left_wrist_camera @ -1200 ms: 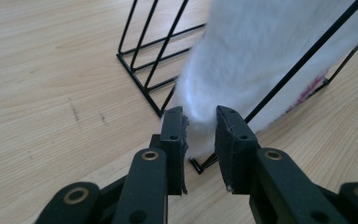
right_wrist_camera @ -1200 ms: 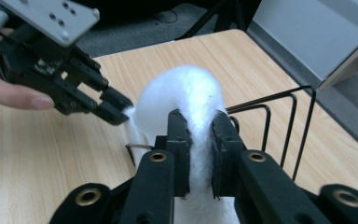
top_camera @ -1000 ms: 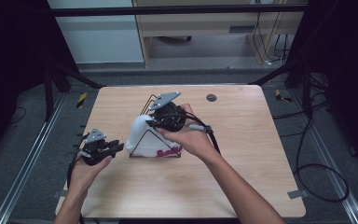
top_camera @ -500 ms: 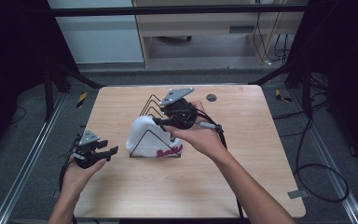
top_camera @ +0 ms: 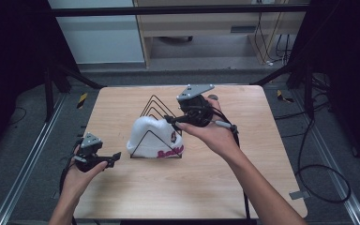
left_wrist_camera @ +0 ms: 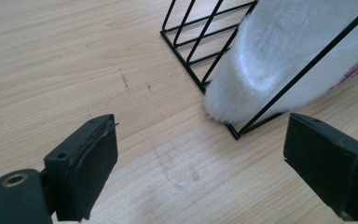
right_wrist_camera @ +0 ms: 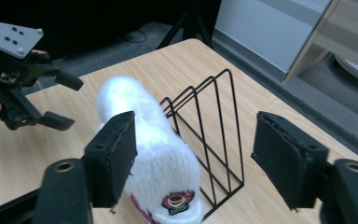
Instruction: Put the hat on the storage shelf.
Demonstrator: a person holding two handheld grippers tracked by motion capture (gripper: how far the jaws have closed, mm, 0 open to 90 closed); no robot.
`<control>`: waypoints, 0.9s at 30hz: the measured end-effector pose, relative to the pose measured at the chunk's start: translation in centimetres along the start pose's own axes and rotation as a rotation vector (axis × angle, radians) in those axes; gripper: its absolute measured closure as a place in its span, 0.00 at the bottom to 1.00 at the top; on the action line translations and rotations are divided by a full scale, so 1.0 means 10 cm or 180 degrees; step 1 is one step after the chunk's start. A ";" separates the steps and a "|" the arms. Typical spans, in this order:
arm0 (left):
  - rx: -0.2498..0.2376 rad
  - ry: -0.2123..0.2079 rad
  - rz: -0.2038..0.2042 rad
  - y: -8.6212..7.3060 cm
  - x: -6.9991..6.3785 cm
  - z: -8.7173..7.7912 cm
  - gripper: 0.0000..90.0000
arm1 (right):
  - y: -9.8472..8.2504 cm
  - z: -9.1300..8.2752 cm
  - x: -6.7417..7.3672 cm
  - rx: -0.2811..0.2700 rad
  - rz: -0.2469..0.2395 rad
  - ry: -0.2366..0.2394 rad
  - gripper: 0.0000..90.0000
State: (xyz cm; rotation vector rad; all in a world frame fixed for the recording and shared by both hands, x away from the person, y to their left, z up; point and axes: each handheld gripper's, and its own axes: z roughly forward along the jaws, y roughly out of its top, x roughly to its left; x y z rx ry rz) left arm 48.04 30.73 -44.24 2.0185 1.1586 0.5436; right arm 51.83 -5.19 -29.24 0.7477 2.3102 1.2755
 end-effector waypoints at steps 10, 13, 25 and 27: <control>-0.0040 -0.0007 -0.0022 -0.08 -0.01 -0.04 0.05 | -0.09 -0.11 -0.13 -0.0036 0.0144 -0.0160 0.12; -0.0043 -0.0008 -0.0038 -0.10 0.00 -0.04 0.05 | -0.14 -0.18 -0.17 -0.0062 0.0183 -0.0228 0.10; -0.0040 -0.0027 -0.0079 -0.21 0.00 -0.02 0.05 | -0.34 -0.44 -0.35 -0.0096 0.0256 -0.0369 0.08; -0.0043 -0.0025 -0.0078 -0.21 0.00 -0.02 0.05 | -0.38 -0.48 -0.37 -0.0106 0.0264 -0.0388 0.08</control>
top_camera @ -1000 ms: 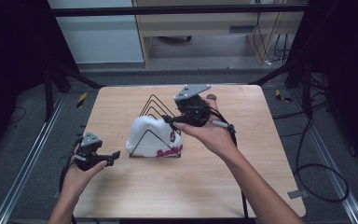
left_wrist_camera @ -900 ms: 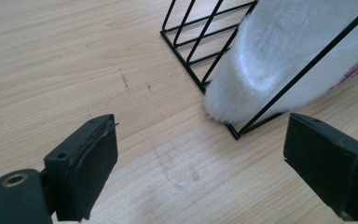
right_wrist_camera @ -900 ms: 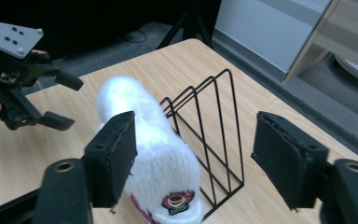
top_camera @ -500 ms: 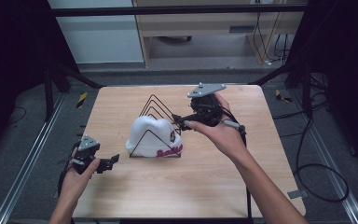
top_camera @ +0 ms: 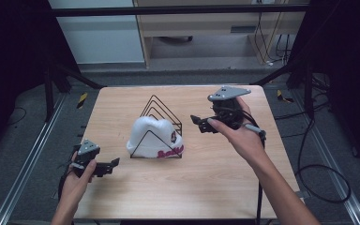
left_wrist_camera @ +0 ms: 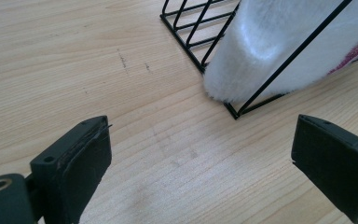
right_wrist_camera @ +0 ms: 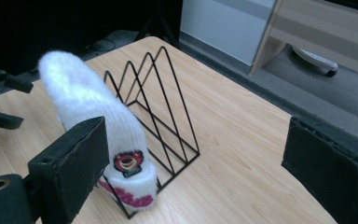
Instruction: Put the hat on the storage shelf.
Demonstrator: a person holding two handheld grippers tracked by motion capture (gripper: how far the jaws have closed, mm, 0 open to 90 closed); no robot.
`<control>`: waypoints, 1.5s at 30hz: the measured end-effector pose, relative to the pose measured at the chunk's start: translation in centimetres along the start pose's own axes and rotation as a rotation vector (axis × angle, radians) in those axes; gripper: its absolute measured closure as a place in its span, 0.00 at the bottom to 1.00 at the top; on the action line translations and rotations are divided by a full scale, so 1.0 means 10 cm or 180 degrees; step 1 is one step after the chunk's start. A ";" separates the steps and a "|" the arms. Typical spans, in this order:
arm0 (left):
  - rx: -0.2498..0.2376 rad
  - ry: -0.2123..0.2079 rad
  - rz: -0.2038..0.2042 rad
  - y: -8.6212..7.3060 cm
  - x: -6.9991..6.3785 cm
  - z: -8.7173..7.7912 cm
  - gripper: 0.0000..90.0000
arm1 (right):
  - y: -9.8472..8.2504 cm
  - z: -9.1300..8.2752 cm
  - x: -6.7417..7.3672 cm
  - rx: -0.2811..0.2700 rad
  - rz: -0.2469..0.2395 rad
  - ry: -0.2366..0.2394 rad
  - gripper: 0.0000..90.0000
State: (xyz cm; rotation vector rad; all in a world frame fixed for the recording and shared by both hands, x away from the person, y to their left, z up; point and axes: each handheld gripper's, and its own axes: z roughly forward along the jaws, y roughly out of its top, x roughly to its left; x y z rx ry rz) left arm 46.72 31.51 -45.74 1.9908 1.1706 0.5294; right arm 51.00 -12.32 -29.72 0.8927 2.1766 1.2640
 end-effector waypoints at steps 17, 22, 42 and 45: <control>0.0074 0.0052 0.0006 -0.15 0.07 -0.02 0.04 | -0.73 -0.33 -0.33 0.0134 0.0205 -0.0287 0.10; 0.0138 0.0070 0.0012 -0.19 0.10 0.01 0.04 | -1.08 -0.38 -0.43 0.0227 0.0340 -0.0345 0.12; 0.0275 0.0094 -0.0036 -0.35 0.15 0.16 0.04 | -2.13 -0.28 -0.56 0.0645 0.0761 -0.0407 0.12; 0.0269 0.0106 -0.0046 -0.35 0.15 0.19 0.04 | -2.23 -0.21 -0.58 0.0691 0.0811 -0.0434 0.12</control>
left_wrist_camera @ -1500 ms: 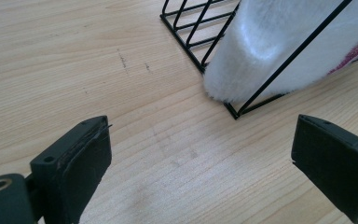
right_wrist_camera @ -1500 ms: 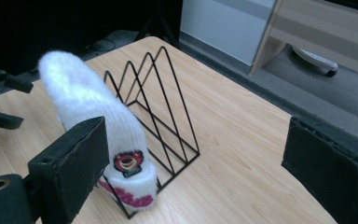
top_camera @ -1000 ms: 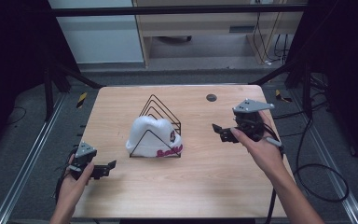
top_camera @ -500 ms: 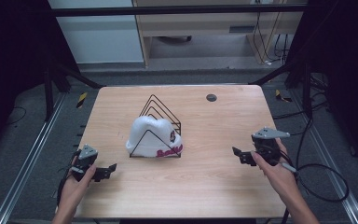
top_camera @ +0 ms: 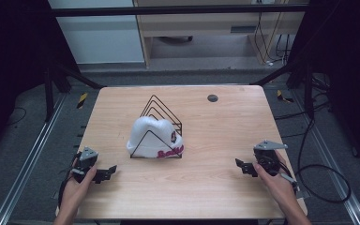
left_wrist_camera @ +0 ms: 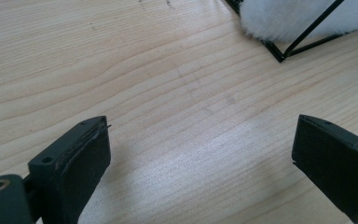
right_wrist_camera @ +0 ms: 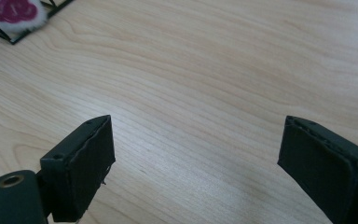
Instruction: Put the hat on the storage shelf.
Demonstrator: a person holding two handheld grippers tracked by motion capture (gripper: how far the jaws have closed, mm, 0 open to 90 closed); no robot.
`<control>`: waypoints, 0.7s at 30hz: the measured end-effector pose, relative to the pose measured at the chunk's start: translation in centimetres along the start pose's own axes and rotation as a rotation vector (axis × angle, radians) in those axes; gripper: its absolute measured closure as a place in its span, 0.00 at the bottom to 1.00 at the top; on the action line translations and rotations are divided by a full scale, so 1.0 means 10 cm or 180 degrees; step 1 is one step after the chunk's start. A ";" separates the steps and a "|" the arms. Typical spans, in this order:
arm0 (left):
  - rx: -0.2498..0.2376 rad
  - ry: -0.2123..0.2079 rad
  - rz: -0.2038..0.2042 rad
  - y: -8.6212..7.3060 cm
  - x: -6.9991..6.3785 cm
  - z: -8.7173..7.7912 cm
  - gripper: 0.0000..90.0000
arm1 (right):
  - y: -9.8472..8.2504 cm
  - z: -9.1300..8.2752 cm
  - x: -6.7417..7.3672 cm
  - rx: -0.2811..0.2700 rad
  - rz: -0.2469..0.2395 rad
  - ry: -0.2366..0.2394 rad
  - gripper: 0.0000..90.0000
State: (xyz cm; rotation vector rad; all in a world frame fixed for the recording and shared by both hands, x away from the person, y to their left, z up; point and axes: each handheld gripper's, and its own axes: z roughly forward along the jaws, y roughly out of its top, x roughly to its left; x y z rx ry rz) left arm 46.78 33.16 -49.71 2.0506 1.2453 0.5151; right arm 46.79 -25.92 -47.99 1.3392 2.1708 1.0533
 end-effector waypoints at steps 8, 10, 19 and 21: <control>0.0027 -0.0001 -0.0018 0.00 0.00 0.09 0.04 | -0.12 0.16 -0.08 0.0065 0.0216 -0.0120 0.12; 0.0002 0.0004 -0.0022 0.00 0.00 0.13 0.03 | -0.15 0.21 -0.10 0.0086 0.0263 -0.0189 0.12; 0.0030 0.0097 0.0043 0.04 -0.02 0.20 0.00 | -0.17 0.30 -0.03 0.0090 0.0156 -0.0521 0.09; 0.0029 0.0102 0.0036 0.04 -0.02 0.21 0.00 | -0.17 0.31 0.00 0.0097 0.0194 -0.0540 0.08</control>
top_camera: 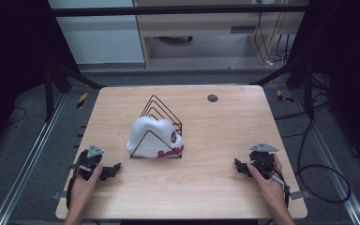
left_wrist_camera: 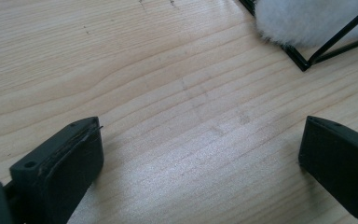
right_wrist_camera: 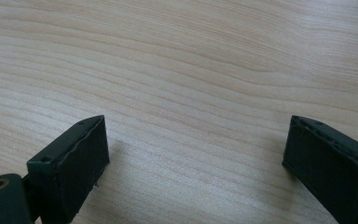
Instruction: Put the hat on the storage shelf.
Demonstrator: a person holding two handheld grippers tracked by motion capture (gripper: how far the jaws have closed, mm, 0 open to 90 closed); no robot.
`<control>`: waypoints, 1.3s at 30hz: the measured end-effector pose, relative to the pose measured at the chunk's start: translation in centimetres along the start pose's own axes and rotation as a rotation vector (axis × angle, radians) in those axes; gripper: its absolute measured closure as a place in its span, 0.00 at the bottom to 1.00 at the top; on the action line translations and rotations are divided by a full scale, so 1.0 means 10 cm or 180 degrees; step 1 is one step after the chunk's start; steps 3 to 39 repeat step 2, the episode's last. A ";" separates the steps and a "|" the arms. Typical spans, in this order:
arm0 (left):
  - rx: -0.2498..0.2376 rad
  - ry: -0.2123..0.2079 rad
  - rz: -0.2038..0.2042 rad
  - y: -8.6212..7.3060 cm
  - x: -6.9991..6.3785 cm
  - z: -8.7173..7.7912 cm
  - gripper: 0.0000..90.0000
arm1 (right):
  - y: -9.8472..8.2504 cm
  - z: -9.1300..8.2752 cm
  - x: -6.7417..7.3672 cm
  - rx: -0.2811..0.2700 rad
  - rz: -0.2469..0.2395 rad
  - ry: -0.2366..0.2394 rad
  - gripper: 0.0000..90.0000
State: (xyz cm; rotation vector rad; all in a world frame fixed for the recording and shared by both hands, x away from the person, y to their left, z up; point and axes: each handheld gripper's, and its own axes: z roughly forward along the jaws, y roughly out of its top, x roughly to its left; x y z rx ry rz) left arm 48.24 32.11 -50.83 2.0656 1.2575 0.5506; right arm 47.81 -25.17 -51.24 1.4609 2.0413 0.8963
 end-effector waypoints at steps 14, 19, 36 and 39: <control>0.0003 0.0006 0.0000 0.00 0.00 0.00 0.00 | 0.00 0.00 0.02 0.0000 0.0035 -0.0020 0.08; 0.0003 0.0006 0.0000 0.00 0.00 0.00 0.00 | 0.00 0.00 0.02 0.0000 0.0035 -0.0020 0.08; 0.0003 0.0006 0.0000 0.00 0.00 0.00 0.00 | 0.00 0.00 0.02 0.0000 0.0035 -0.0020 0.08; 0.0003 0.0006 0.0000 0.00 0.00 0.00 0.00 | 0.00 0.00 0.02 0.0000 0.0035 -0.0020 0.08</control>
